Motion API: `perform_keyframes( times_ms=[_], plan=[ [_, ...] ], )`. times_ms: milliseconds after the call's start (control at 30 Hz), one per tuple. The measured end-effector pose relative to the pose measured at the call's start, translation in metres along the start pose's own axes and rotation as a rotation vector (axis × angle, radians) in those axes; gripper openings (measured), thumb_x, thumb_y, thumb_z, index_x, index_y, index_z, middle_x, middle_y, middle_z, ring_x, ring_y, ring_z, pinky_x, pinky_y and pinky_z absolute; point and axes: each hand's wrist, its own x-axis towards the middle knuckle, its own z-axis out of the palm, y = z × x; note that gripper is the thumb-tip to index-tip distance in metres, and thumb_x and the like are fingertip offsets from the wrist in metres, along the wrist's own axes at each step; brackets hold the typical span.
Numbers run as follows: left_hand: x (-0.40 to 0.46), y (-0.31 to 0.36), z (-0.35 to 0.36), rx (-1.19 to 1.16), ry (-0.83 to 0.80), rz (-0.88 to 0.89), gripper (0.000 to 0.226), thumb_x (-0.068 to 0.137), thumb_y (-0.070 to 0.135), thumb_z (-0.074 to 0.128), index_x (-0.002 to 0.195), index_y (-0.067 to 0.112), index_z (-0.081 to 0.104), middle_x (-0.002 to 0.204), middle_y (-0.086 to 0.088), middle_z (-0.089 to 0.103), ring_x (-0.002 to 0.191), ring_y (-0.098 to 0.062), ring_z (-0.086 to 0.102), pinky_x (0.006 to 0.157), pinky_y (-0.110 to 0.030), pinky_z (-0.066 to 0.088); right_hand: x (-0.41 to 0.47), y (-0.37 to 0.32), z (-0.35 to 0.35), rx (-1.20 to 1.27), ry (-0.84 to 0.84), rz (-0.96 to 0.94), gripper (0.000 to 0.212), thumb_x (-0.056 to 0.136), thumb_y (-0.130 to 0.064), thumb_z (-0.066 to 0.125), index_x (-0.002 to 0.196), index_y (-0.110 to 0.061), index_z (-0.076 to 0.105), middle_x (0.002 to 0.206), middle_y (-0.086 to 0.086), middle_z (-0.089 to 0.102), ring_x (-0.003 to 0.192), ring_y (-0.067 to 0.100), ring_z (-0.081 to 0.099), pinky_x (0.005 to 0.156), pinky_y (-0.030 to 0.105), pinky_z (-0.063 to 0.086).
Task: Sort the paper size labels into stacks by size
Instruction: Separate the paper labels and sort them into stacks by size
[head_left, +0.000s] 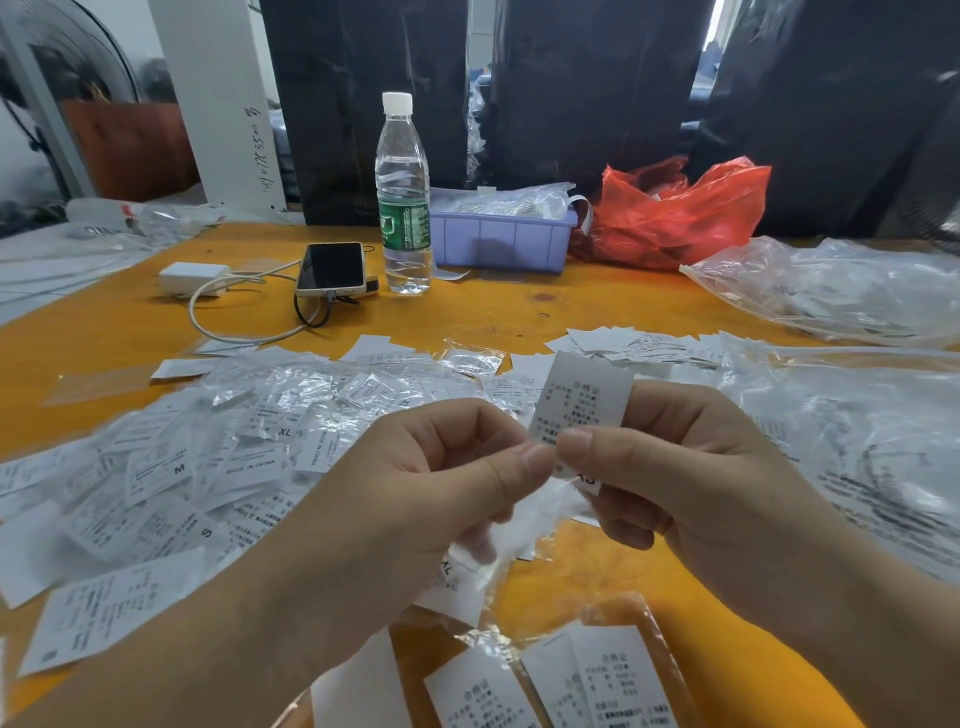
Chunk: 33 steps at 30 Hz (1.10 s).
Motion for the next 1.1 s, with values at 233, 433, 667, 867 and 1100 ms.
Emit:
perform_keyframes(
  times_ms=[233, 433, 667, 867, 1100],
  plan=[
    [-0.0006, -0.0012, 0.0008, 0.018, -0.024, -0.017, 0.007, 0.069, 0.026, 0.073, 0.064, 0.021, 0.072, 0.057, 0.003, 0.058, 0.048, -0.006, 0.051, 0.047, -0.018, 0.045, 0.0018, -0.0012, -0.0007, 0.064, 0.118, -0.049, 0.013, 0.074, -0.014, 0.066, 0.061, -0.014, 0.068, 0.054, 0.007, 0.053, 0.04, 0.009, 0.038, 0.041, 0.021, 0.033],
    [0.0005, -0.0058, -0.0005, 0.087, -0.043, 0.008, 0.011, 0.07, 0.032, 0.074, 0.075, 0.023, 0.076, 0.062, 0.004, 0.061, 0.052, -0.007, 0.054, 0.053, -0.021, 0.05, 0.0024, 0.0034, 0.0045, 0.106, 0.145, 0.016, 0.012, 0.073, -0.017, 0.07, 0.062, -0.014, 0.068, 0.046, -0.001, 0.048, 0.038, 0.007, 0.038, 0.039, 0.019, 0.033],
    [0.0018, -0.0062, -0.0021, 0.111, 0.006, 0.014, 0.011, 0.068, 0.033, 0.079, 0.074, 0.025, 0.075, 0.063, 0.004, 0.065, 0.054, -0.007, 0.059, 0.053, -0.02, 0.051, 0.0019, 0.005, 0.0054, 0.165, 0.124, 0.071, 0.01, 0.073, -0.02, 0.072, 0.068, -0.011, 0.07, 0.047, 0.0, 0.05, 0.039, 0.01, 0.036, 0.04, 0.02, 0.036],
    [0.0012, -0.0025, -0.0041, 0.107, 0.058, 0.003, 0.014, 0.069, 0.033, 0.08, 0.077, 0.022, 0.076, 0.065, 0.003, 0.068, 0.054, -0.007, 0.06, 0.052, -0.02, 0.051, 0.0025, 0.0008, 0.0035, 0.103, 0.182, 0.049, 0.011, 0.067, -0.016, 0.082, 0.063, -0.016, 0.071, 0.052, 0.005, 0.056, 0.04, 0.011, 0.038, 0.04, 0.022, 0.038],
    [0.0, 0.0024, -0.006, 0.12, 0.146, 0.004, 0.019, 0.067, 0.037, 0.07, 0.075, 0.021, 0.077, 0.065, -0.002, 0.071, 0.053, -0.009, 0.062, 0.052, -0.019, 0.052, 0.0027, 0.0018, 0.0021, 0.176, 0.228, 0.039, 0.017, 0.068, -0.015, 0.068, 0.083, -0.009, 0.075, 0.061, 0.013, 0.063, 0.041, 0.013, 0.04, 0.042, 0.023, 0.042]
  ],
)
